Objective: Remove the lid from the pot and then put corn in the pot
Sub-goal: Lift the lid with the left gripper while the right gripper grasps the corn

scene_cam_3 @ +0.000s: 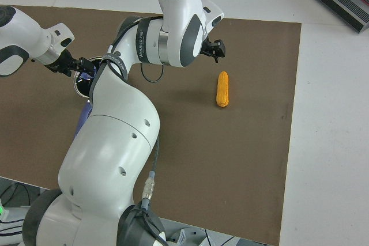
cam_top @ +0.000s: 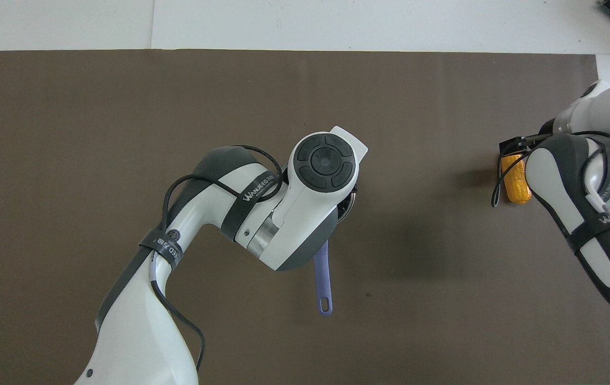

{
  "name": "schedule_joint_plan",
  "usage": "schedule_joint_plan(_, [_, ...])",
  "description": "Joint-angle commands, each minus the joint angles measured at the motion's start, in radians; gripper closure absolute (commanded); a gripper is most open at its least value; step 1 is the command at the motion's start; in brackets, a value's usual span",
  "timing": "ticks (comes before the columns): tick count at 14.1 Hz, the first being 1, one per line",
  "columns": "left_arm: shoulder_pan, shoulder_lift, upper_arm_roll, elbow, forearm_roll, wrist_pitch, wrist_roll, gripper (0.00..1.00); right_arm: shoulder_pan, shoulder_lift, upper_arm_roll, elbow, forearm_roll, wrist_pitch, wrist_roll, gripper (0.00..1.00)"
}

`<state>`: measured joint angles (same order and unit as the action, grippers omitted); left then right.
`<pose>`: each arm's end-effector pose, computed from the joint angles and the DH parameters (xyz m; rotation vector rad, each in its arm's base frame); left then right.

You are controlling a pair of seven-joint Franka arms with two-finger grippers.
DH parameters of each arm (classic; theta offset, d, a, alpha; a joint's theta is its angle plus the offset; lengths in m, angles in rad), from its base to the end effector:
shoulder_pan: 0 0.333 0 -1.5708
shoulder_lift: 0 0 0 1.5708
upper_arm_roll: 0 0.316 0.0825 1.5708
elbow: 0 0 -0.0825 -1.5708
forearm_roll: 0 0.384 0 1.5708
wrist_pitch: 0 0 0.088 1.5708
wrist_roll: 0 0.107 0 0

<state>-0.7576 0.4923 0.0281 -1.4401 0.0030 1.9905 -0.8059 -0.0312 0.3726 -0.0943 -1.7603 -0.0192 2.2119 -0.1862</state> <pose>0.5230 -0.4719 0.4122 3.1095 0.1113 0.0825 0.6523 -0.0776 0.3637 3.0755 0.1221 0.1105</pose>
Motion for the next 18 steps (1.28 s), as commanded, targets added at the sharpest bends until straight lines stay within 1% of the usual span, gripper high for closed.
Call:
schedule_joint_plan(1, [-0.009, 0.025, 0.016, 0.043, 0.022, -0.002, -0.022, 0.00, -0.004, 0.052, 0.002, -0.004, 0.016, 0.075, -0.032, 0.00])
schedule_joint_plan(3, [-0.006, 0.026, 0.016, 0.043, 0.020, -0.004, -0.022, 0.00, -0.024, 0.063, 0.002, -0.022, 0.016, 0.086, -0.036, 0.00])
schedule_joint_plan(5, [-0.006, 0.026, 0.016, 0.043, 0.018, -0.005, -0.024, 0.00, -0.027, 0.057, 0.002, -0.079, 0.018, 0.088, -0.036, 0.00])
schedule_joint_plan(7, [-0.006, 0.025, 0.015, 0.043, 0.018, -0.007, -0.024, 0.10, -0.027, 0.055, 0.002, -0.087, 0.018, 0.088, -0.039, 0.00])
schedule_joint_plan(8, [-0.006, 0.026, 0.015, 0.043, 0.017, -0.007, -0.024, 0.12, -0.027, 0.055, 0.002, -0.088, 0.018, 0.088, -0.039, 0.00])
schedule_joint_plan(12, [-0.006, 0.025, 0.013, 0.040, 0.012, 0.005, -0.024, 0.13, -0.027, 0.057, 0.002, -0.090, 0.016, 0.086, -0.062, 0.00])
schedule_joint_plan(13, [-0.006, 0.026, 0.015, 0.040, 0.012, 0.005, -0.023, 0.15, -0.029, 0.060, 0.002, -0.096, 0.016, 0.088, -0.079, 0.00])
schedule_joint_plan(14, [-0.006, 0.025, 0.013, 0.038, 0.011, 0.008, -0.024, 0.22, -0.030, 0.060, 0.002, -0.099, 0.016, 0.088, -0.094, 0.00])
schedule_joint_plan(15, [-0.006, 0.025, 0.013, 0.038, 0.009, 0.008, -0.023, 0.26, -0.030, 0.060, 0.002, -0.097, 0.016, 0.088, -0.102, 0.26])
schedule_joint_plan(16, [-0.006, 0.025, 0.013, 0.036, 0.009, 0.010, -0.024, 0.29, -0.030, 0.061, 0.002, -0.096, 0.016, 0.085, -0.102, 0.62])
schedule_joint_plan(17, [-0.005, 0.025, 0.013, 0.035, 0.008, 0.011, -0.024, 0.33, -0.027, 0.062, 0.002, -0.088, 0.016, 0.075, -0.102, 0.92])
schedule_joint_plan(18, [-0.005, 0.025, 0.013, 0.035, 0.008, 0.013, -0.023, 0.34, -0.020, 0.063, 0.002, -0.087, 0.016, 0.072, -0.099, 1.00])
